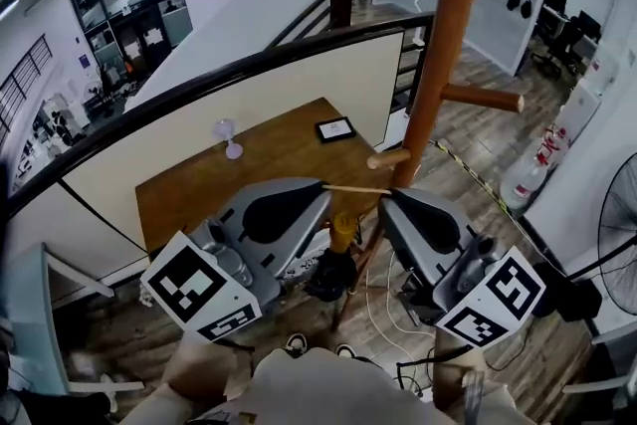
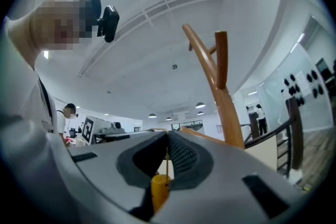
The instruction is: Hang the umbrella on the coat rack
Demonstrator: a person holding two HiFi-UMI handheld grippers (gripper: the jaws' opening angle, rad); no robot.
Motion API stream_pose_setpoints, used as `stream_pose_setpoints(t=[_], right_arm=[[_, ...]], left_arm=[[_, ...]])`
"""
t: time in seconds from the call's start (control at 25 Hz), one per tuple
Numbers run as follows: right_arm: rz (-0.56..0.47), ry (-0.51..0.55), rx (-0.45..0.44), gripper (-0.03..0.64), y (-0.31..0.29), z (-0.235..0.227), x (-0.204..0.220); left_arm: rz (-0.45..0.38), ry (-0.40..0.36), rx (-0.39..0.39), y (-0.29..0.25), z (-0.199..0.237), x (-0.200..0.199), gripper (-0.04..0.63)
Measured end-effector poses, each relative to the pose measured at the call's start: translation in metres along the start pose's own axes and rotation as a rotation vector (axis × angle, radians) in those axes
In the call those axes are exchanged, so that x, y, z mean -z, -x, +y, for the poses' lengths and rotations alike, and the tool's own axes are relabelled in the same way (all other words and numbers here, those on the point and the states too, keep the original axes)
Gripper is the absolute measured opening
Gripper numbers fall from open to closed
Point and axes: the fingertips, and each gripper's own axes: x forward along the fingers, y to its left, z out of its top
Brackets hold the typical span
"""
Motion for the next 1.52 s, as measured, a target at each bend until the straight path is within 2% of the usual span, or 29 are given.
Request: stream_pose_setpoints(t=[0.28,0.44,0.76,1.16,1.36,1.52], right_arm=[[-0.033,0.055,0.134,0.012,-0.006,-0.007,-0.015],[-0.041,0.059,0.203,0.012,-0.009,-0.017,-0.021],[-0.026,0.049,0.315,0.012,-0.006,-0.036,-0.013],[0.033,0.016,0.401,0.012,-0.001,-0.05,0.019],[0.049,-0.006,0.421,0.014,0.0,-0.06,0.033],[0.04,-0.032,0.448,0.014,0.005,-0.069,0.04]], left_arm=[[-0.027,-0.015,0.129,-0.017,0.014,-0.013,0.0],[-0.046,0.01,0.195,-0.029,0.02,-0.016,0.0],[-0.023,0.061,0.277,-0.052,0.026,-0.001,0.0],[0.045,0.083,0.355,-0.071,0.016,0.035,0.0],[0.082,0.042,0.363,-0.087,0.007,0.054,0.0],[0.094,0.06,0.365,-0.096,0.006,0.064,0.0]])
